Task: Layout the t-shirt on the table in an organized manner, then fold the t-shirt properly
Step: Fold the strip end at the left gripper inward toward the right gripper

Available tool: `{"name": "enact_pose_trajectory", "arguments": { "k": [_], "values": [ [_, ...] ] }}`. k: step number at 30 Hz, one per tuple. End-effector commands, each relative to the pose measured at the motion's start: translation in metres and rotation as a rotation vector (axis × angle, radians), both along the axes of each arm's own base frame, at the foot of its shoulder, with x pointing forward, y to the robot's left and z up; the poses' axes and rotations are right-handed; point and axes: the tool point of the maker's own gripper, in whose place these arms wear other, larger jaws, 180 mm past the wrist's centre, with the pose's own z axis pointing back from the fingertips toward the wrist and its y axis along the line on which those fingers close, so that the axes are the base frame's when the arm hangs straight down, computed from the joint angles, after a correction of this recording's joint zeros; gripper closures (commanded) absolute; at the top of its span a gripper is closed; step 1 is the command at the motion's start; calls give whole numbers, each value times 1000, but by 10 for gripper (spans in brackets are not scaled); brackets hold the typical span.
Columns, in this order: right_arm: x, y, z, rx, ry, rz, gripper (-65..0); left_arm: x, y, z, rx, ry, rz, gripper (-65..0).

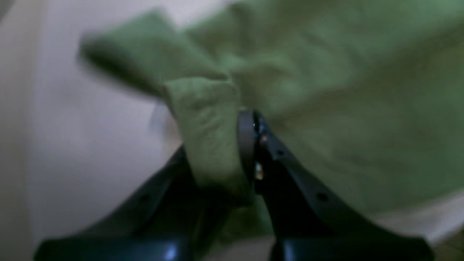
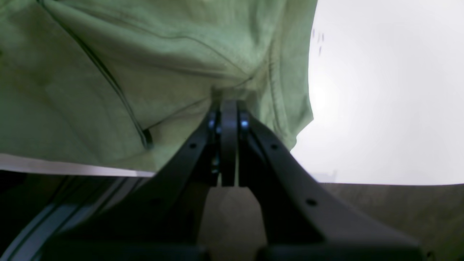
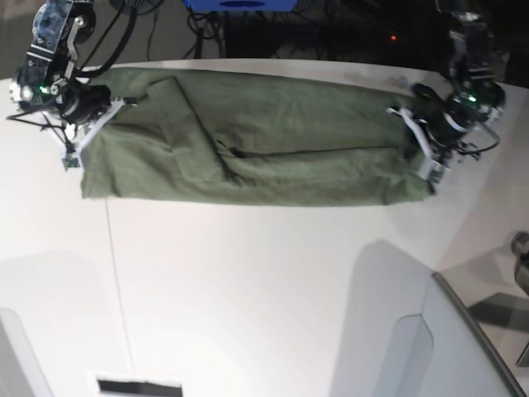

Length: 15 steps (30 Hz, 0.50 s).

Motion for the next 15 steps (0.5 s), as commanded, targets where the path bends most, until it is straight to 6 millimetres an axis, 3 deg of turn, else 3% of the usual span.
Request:
{"name": "enact_pose_trajectory", "arguments": {
  "k": [1,4,9,15],
  "values": [
    [9,-2,7,-6,-35,5,-8,12,-9,13,9,-51,-18,0],
    [9,-2,7,-6,-35,5,-8,17,-41,18,-8,-59,-58,0],
    [8,-2,7,-6,-34,5,-8,35,-78,24,-27,-73,-79,0],
    [9,-2,7,-6,-35,5,-8,38,-128,21,-84,-68,-144,0]
  ]
}}
